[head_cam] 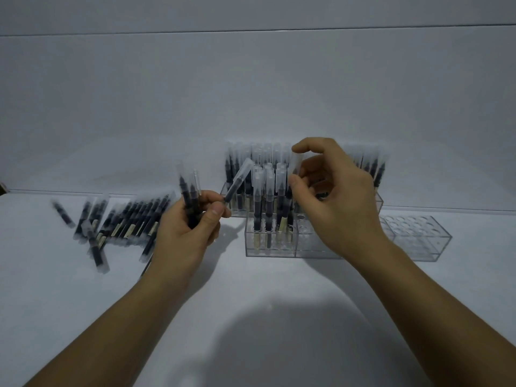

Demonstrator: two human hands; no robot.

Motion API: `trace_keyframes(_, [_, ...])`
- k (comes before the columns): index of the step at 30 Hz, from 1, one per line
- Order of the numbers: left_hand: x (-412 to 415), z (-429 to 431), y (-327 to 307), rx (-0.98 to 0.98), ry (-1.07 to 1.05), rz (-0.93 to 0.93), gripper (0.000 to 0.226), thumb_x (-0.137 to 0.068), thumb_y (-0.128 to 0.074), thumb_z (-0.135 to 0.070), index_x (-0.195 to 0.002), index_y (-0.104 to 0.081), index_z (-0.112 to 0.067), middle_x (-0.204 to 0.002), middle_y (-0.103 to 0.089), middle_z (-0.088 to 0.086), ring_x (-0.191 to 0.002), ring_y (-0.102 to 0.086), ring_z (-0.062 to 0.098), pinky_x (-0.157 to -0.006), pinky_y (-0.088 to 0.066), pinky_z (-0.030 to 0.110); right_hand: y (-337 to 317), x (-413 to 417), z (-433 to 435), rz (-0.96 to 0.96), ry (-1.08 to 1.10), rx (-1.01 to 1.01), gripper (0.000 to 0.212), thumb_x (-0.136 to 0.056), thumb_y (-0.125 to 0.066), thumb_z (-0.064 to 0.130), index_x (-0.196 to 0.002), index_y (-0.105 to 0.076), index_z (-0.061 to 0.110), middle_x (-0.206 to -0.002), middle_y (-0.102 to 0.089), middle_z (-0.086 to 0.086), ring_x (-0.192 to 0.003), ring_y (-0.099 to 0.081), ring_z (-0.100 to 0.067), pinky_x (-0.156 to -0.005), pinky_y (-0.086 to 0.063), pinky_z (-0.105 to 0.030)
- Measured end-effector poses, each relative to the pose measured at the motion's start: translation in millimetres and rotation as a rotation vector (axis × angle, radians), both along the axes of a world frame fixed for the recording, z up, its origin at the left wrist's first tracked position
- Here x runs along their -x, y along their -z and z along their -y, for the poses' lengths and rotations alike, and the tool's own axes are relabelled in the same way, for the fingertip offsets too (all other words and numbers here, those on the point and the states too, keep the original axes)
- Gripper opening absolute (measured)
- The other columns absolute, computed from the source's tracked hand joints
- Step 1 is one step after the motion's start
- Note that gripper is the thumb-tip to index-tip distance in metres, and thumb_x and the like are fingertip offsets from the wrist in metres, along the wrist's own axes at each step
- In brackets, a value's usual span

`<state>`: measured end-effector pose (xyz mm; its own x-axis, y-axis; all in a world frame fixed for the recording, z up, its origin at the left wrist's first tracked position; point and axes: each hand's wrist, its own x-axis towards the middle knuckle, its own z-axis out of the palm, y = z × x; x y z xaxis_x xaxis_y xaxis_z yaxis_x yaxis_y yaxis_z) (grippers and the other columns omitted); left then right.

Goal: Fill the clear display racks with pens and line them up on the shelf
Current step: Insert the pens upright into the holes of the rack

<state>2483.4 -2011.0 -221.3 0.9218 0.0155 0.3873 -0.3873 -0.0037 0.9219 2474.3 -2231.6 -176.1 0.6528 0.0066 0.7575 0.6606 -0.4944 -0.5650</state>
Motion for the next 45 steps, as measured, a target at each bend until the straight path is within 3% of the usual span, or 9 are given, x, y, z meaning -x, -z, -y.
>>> trace_keyframes(2, [-1.0,-0.1,0.2,-0.015,-0.002,-0.001,0.022,-0.091,-0.058,-0.024,-0.099,-0.065,-0.004,-0.066,-0.061,-0.009,-0.058,-0.046,0.010,-0.052,-0.041,0.017,1.5,-0.7,-1.2,0.018,0.011,0.027,0.030,-0.093,-0.072,0.009,-0.119,-0.064,0.020,-0.085,-0.066,0.003,-0.077,-0.065,-0.015,-0.069,-0.056,-0.021])
trace_keyframes(5, [0.0,-0.2,-0.9,-0.011,0.014,-0.011,0.030,-0.086,-0.059,-0.029,-0.100,-0.065,-0.003,-0.067,-0.062,-0.010,-0.060,-0.048,0.010,-0.053,-0.043,0.018,3.1,-2.4,-0.9,0.041,0.031,0.053,0.030,-0.091,-0.074,0.009,-0.119,-0.067,0.018,-0.086,-0.068,0.004,-0.077,-0.067,-0.014,-0.073,-0.058,-0.026])
trace_keyframes(11, [2.4,-0.6,-1.3,0.013,0.013,-0.058,0.024,-0.083,-0.062,-0.032,-0.097,-0.068,-0.014,-0.067,-0.057,-0.003,-0.063,-0.051,0.012,-0.055,-0.046,0.020,6.9,-4.0,-3.2,0.054,0.040,0.101,0.032,-0.089,-0.075,0.006,-0.118,-0.068,0.017,-0.085,-0.067,0.004,-0.076,-0.066,-0.014,-0.072,-0.057,-0.025])
trace_keyframes(21, [1.8,1.2,0.0,0.021,0.075,-0.056,0.025,-0.080,-0.065,-0.034,-0.095,-0.069,-0.015,-0.071,-0.060,0.001,-0.062,-0.050,0.014,-0.055,-0.045,0.023,7.1,-5.5,-7.0,0.057,0.065,0.148,0.031,-0.088,-0.074,0.005,-0.117,-0.068,0.015,-0.085,-0.066,0.003,-0.074,-0.065,-0.013,-0.071,-0.057,-0.027])
trace_keyframes(30, [1.6,1.9,1.7,0.021,0.122,-0.032,0.015,-0.081,-0.065,-0.032,-0.090,-0.071,-0.022,-0.068,-0.059,-0.003,-0.061,-0.049,0.013,-0.055,-0.044,0.023,6.4,-1.3,-12.9,0.106,0.197,0.208,0.032,-0.086,-0.076,0.006,-0.116,-0.070,0.013,-0.082,-0.065,0.002,-0.070,-0.062,-0.012,-0.071,-0.057,-0.030])
trace_keyframes(35, [1.8,2.4,1.3,0.014,0.134,-0.021,0.010,-0.081,-0.066,-0.032,-0.086,-0.073,-0.029,-0.068,-0.058,0.000,-0.061,-0.048,0.015,-0.054,-0.044,0.024,10.1,-2.5,-11.5,0.079,0.190,0.272,0.032,-0.086,-0.076,0.007,-0.116,-0.069,0.015,-0.090,-0.062,0.006,-0.071,-0.058,-0.008,-0.075,-0.055,-0.021])
trace_keyframes(38, [1.9,2.4,1.3,0.021,0.127,-0.029,0.012,-0.080,-0.066,-0.031,-0.089,-0.071,-0.024,-0.068,-0.058,0.000,-0.061,-0.049,0.015,-0.055,-0.045,0.024,11.6,-3.8,-10.9,0.061,0.219,0.296,0.032,-0.087,-0.076,0.012,-0.118,-0.070,0.017,-0.094,-0.057,0.011,-0.074,-0.052,-0.003,-0.077,-0.051,-0.018])
trace_keyframes(42, [2.4,1.6,1.5,0.027,0.141,-0.033,0.011,-0.080,-0.067,-0.031,-0.088,-0.072,-0.025,-0.068,-0.057,-0.001,-0.061,-0.049,0.015,-0.055,-0.044,0.024,8.8,0.4,-11.7,0.091,0.207,0.193,0.023,-0.092,-0.069,0.018,-0.115,-0.074,0.015,-0.087,-0.062,0.013,-0.069,-0.051,0.005,-0.071,-0.044,-0.013])
trace_keyframes(45, [2.8,1.2,0.9,0.035,0.154,-0.032,0.008,-0.082,-0.071,-0.032,-0.088,-0.072,-0.026,-0.069,-0.058,-0.001,-0.062,-0.049,0.016,-0.057,-0.044,0.027,5.9,6.0,-15.0,0.012,0.070,0.013,0.019,-0.095,-0.071,0.023,-0.112,-0.074,0.016,-0.077,-0.066,0.015,-0.055,-0.056,-0.013,-0.054,-0.048,-0.019])
